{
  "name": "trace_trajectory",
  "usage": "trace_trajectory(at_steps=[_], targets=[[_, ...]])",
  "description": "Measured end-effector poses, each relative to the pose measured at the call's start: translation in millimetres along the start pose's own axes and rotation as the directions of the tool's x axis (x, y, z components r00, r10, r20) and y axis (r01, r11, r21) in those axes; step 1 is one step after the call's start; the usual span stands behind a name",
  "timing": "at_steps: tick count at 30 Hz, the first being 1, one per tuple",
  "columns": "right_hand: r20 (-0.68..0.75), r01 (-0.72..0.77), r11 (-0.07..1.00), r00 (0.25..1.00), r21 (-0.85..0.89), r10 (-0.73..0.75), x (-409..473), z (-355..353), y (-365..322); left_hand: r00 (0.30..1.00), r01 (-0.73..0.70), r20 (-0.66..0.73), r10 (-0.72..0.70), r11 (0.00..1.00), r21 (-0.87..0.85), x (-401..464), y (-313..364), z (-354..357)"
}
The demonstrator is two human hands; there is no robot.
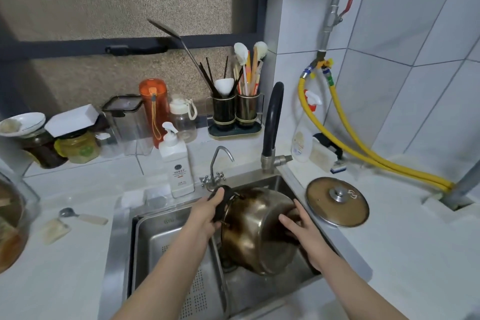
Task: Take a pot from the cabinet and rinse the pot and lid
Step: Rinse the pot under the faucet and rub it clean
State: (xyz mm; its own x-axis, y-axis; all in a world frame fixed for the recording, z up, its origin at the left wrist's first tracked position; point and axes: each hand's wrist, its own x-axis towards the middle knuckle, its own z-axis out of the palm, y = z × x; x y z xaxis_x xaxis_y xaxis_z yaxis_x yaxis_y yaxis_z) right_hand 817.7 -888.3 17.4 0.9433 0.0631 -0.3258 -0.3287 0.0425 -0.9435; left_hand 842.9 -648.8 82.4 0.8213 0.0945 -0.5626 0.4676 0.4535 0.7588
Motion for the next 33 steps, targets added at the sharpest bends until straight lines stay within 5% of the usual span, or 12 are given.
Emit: trace_trajectory(at_steps=[8,15,19,22,25,27,30,33], targets=[[0.114,-0.219,0.972,0.971,0.087,0.208,-6.4,-28.9,9.7,0.941,-0.335,0.149,0.304,0.899,0.282,-7.4,-19.5,18.5],[0.13,-0.542,0.838,0.837,0.062,0.531,16.7,-16.1,-22.4,0.709,-0.696,0.533,0.462,0.34,0.632,-20.6,-38.5,36.8],[0.041,-0.69,0.718,0.723,0.093,0.69,33.3,-0.3,-10.5,0.658,-0.743,0.61,0.442,0.246,0.623,-17.9,-47.7,35.2],[0.062,-0.613,0.757,0.785,0.225,0.617,33.2,6.5,5.8,0.63,-0.768,0.662,0.406,0.203,0.607,-15.2,-58.2,23.7],[-0.046,-0.369,0.851,0.909,0.375,0.414,27.9,5.9,21.4,0.687,-0.721,0.591,0.423,0.297,0.626,-8.3,-67.7,9.8],[-0.138,-0.262,0.892,0.933,0.369,0.332,22.2,5.2,24.4,0.834,-0.539,0.347,0.43,0.498,0.679,2.2,-69.4,0.0],[-0.197,-0.167,0.922,0.949,0.348,0.246,15.1,0.5,24.6,0.997,-0.076,0.02,0.076,0.847,0.526,13.5,-69.2,-6.8],[-0.264,-0.086,0.934,0.947,0.348,0.186,3.8,-10.7,20.8,0.979,0.138,0.08,-0.188,0.895,0.423,17.9,-77.7,4.9]])
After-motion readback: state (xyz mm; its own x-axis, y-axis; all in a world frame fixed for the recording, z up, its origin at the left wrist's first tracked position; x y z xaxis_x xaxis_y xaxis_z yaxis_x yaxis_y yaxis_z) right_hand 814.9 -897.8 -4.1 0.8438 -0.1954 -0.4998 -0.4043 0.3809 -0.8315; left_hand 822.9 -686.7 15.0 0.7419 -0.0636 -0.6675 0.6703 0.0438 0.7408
